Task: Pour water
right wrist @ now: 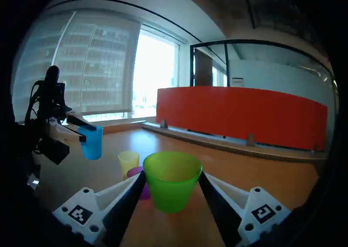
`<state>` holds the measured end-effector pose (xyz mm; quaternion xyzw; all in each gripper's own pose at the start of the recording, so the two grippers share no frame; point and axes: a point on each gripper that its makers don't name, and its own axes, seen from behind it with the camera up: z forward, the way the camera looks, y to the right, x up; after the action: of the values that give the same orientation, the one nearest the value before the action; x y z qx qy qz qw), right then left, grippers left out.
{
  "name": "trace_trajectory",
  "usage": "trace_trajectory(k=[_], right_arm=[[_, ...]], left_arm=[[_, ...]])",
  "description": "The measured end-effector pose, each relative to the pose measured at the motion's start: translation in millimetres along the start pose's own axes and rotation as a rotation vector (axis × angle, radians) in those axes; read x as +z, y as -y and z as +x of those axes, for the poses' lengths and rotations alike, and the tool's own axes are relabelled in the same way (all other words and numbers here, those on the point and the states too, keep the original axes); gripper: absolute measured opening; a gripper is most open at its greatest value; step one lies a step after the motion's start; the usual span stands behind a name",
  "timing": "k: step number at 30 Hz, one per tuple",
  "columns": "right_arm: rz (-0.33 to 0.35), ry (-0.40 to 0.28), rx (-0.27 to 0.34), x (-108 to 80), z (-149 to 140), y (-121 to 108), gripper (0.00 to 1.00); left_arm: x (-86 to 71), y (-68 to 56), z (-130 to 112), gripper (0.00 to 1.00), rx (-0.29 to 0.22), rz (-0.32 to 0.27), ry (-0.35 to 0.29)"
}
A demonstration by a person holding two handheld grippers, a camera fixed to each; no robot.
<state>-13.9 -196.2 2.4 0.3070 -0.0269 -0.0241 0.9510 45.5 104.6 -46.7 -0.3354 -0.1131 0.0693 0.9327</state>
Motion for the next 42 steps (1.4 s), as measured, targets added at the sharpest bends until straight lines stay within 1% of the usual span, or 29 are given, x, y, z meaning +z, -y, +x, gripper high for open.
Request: trace_trajectory(k=[6, 12, 15, 21, 27, 32, 42], right_arm=[[0.015, -0.017, 0.003, -3.0, 3.4, 8.7, 0.91], [0.050, -0.018, 0.017, -4.0, 0.2, 24.4, 0.91], [0.073, -0.014, 0.025, -3.9, -2.2, 33.5, 0.91], [0.115, 0.010, 0.007, -0.5, -10.4, 51.5, 0.91], [0.174, 0.028, -0.011, 2.9, -14.1, 74.1, 0.91], [0.204, 0.037, -0.011, 6.2, -16.6, 83.3, 0.91], [0.262, 0.058, -0.021, 13.1, -21.5, 101.3, 0.91]], left_arm=[[-0.5, -3.9, -0.3, 0.89, -0.004, -0.008, -0.008], [-0.3, -10.4, 0.5, 0.89, -0.012, -0.020, -0.025], [-0.8, -13.3, 2.3, 0.89, -0.012, -0.025, -0.035], [-1.7, -17.8, 5.0, 0.88, -0.004, -0.031, -0.049], [-2.6, -19.4, 7.6, 0.89, 0.021, -0.026, -0.054], [-1.2, -20.9, 10.4, 0.88, 0.045, -0.032, -0.060], [5.5, -21.9, 20.5, 0.88, 0.130, -0.028, -0.075]])
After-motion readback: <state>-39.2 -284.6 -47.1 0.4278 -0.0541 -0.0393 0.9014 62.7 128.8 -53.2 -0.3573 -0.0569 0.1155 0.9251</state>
